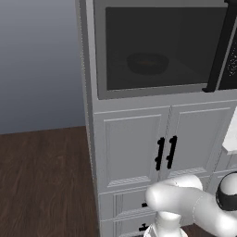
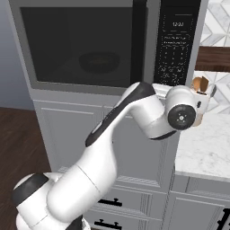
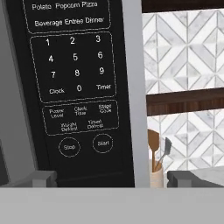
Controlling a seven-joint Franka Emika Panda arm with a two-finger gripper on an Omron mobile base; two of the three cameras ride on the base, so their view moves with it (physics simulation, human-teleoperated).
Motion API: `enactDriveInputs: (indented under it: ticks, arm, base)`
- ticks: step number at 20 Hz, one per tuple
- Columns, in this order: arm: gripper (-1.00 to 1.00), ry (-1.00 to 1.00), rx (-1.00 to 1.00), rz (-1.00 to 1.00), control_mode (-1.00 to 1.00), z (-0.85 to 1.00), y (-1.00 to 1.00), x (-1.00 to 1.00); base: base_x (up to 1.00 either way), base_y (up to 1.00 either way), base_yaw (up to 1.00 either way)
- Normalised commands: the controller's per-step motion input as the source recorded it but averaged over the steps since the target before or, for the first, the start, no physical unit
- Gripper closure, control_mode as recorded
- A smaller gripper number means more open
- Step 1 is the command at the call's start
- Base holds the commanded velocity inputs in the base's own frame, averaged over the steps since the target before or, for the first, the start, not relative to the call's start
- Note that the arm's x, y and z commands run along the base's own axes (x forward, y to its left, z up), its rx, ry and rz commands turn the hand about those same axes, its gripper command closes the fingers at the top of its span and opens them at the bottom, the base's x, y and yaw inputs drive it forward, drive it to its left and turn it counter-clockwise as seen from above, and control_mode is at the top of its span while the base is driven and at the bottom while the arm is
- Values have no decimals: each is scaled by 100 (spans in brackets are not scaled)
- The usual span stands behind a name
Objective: Open the microwave, place the bowl with waffle inside the microwave, then close the microwave door and turn it on.
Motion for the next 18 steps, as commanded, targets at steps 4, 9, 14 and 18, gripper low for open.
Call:
enactDriveInputs:
  ticks: [4, 9, 14, 18]
  arm:
    - [-100, 11, 0, 1, -100, -9, 0, 32]
    - [-100, 0, 0, 1, -100, -4, -22, 35]
    - [-100, 0, 0, 2, -100, -3, -35, 31]
    - [-100, 0, 0, 1, -100, -2, -19, 27]
  base:
    - [0, 0, 0]
    - [0, 0, 0]
    - [0, 0, 0]
    - [0, 0, 0]
